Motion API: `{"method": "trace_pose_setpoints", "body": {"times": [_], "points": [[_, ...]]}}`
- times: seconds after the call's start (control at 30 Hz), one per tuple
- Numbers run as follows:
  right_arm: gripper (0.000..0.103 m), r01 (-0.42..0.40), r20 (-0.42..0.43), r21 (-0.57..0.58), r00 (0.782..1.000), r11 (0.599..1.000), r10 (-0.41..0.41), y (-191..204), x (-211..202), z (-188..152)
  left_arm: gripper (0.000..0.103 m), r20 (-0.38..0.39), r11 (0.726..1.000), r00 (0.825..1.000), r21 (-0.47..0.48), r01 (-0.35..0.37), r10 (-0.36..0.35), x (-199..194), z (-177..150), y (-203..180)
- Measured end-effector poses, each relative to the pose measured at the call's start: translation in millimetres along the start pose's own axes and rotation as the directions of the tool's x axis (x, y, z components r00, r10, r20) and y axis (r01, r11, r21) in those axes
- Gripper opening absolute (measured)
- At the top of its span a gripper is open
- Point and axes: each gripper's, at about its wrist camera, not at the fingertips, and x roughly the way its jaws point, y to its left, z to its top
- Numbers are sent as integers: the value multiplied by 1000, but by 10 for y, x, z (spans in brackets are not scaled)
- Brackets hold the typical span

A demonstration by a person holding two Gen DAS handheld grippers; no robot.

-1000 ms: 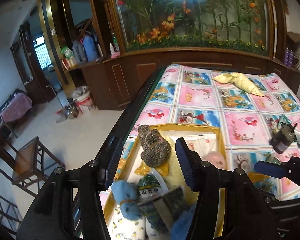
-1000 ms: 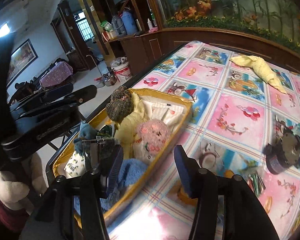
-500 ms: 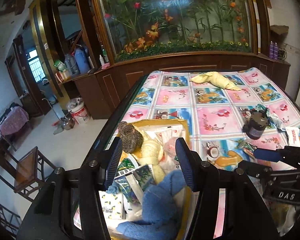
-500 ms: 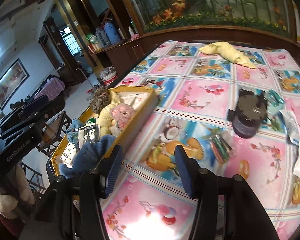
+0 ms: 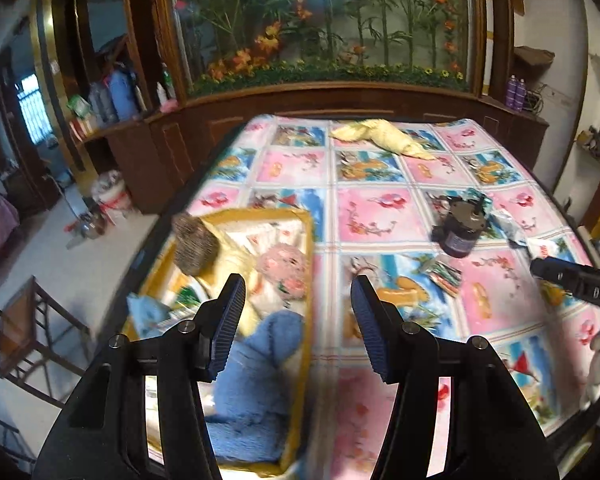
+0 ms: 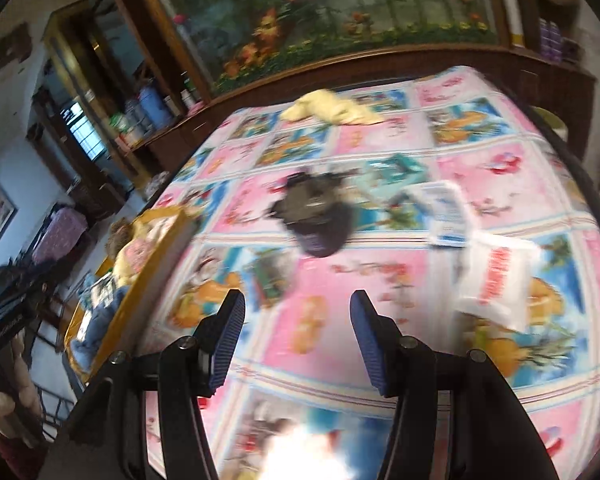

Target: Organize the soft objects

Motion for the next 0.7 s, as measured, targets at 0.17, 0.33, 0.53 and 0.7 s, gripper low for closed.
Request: {"method": "trace_pose_setpoints", "body": {"times": [0.17, 0.33, 0.53, 0.7], "points": [[55, 69, 27, 90, 997, 994, -71, -498, -168, 76, 55, -84, 994, 991, -5, 105, -105, 204, -86, -176], [55, 112, 53, 176, 991, 978, -123, -925, -250, 196, 55, -143, 981, 971, 6, 194, -191, 350, -178, -379], [55, 117, -34, 188, 993, 975, -112, -1101, 119, 420, 55, -238, 955, 926, -33, 293, -293, 678, -167, -595], [55, 158, -116, 105, 982, 982, -146, -972, 545, 650, 55, -267, 951, 913, -57, 304, -308, 864, -142, -670]]}}
